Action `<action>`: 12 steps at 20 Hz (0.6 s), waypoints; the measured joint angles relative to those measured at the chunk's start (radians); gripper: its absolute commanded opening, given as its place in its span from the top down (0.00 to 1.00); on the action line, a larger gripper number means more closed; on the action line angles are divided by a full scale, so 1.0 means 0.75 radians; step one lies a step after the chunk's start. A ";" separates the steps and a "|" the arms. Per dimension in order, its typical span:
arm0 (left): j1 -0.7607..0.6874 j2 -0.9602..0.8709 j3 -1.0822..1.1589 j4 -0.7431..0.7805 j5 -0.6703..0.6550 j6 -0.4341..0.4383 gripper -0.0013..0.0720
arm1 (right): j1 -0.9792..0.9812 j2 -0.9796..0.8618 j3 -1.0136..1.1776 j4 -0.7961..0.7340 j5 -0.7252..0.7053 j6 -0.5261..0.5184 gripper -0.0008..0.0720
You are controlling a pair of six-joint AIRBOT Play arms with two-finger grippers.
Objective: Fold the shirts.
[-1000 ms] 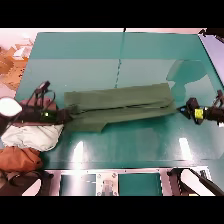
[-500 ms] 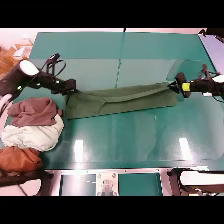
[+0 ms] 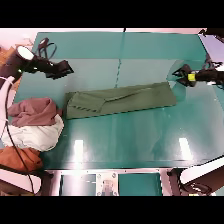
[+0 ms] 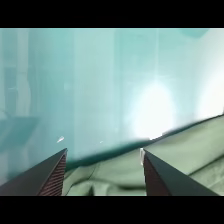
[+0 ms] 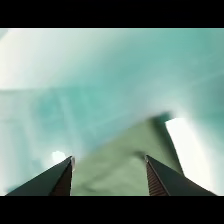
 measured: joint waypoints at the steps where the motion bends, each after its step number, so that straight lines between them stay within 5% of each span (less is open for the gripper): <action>1: 0.015 -0.003 0.021 -0.002 -0.041 -0.002 0.25 | -0.037 -0.016 0.021 -0.026 0.060 -0.032 0.26; 2: 0.027 -0.006 0.038 -0.003 -0.087 -0.006 0.26 | -0.064 -0.035 0.035 -0.046 0.117 -0.058 0.26; 4: 0.042 -0.010 0.057 -0.007 -0.160 -0.011 0.88 | -0.106 -0.093 0.054 -0.072 0.226 -0.122 0.26; 5: 0.047 -0.010 0.064 -0.009 -0.185 -0.011 0.95 | -0.117 -0.122 0.060 -0.076 0.270 -0.154 0.26; 9: 0.041 -0.012 0.075 -0.012 -0.273 -0.012 0.95 | -0.129 -0.236 0.081 0.005 0.377 -0.258 0.26; 12: -0.015 -0.014 0.078 -0.012 -0.284 -0.012 0.95 | -0.090 -0.315 0.132 0.051 0.454 -0.303 0.36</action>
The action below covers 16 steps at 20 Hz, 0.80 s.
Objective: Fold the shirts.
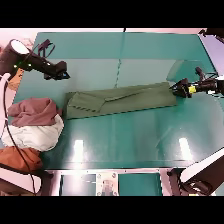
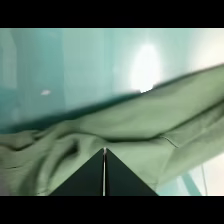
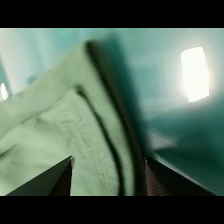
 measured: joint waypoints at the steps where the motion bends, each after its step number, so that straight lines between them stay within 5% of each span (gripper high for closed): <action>1: -0.028 -0.003 0.000 0.001 0.007 0.000 0.95 | 0.018 -0.023 0.020 0.011 0.025 -0.009 0.39; 5: -0.162 -0.020 0.000 0.004 0.083 0.006 0.95 | 0.086 -0.081 0.105 -0.029 0.127 -0.027 0.96; 16: -0.610 -0.260 0.036 -0.132 0.407 0.044 0.95 | 0.137 0.233 0.296 -0.030 0.434 0.057 0.96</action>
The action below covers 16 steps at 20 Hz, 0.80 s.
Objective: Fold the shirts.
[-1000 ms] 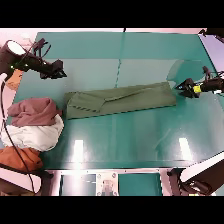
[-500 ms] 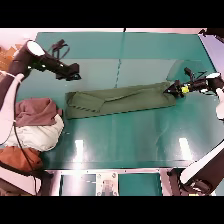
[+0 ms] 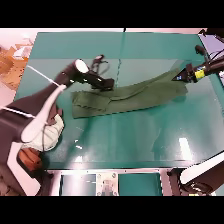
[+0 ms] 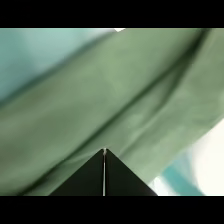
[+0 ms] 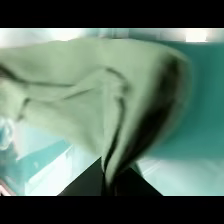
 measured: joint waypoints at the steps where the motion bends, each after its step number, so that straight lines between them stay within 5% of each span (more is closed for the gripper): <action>1: -0.048 -0.034 0.026 -0.021 0.036 0.007 0.95 | 0.007 0.048 0.003 0.002 0.024 0.023 0.96; 9: -0.269 -0.341 0.345 -0.145 0.122 0.001 0.95 | 0.140 0.301 0.007 0.005 0.098 0.168 0.96; 16: -0.263 -0.436 0.474 -0.233 -0.011 0.004 0.95 | 0.272 0.343 -0.003 -0.010 0.102 0.240 0.96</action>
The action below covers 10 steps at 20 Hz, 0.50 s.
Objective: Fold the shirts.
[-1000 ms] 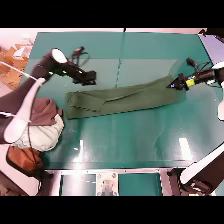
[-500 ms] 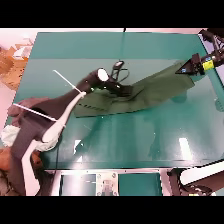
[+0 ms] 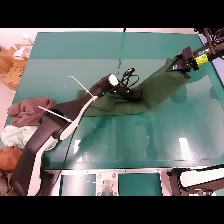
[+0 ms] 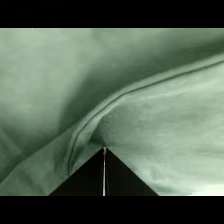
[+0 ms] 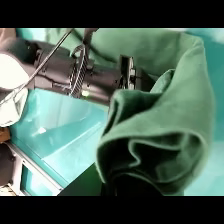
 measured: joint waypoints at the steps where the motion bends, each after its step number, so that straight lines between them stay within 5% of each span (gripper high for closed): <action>1: 0.022 0.007 0.010 0.004 -0.035 0.005 0.95 | 0.013 0.000 -0.001 -0.006 -0.002 0.011 0.96; 10: 0.456 0.409 0.039 0.512 -0.601 -0.008 0.95 | 0.324 0.003 -0.048 -0.001 -0.227 0.172 0.96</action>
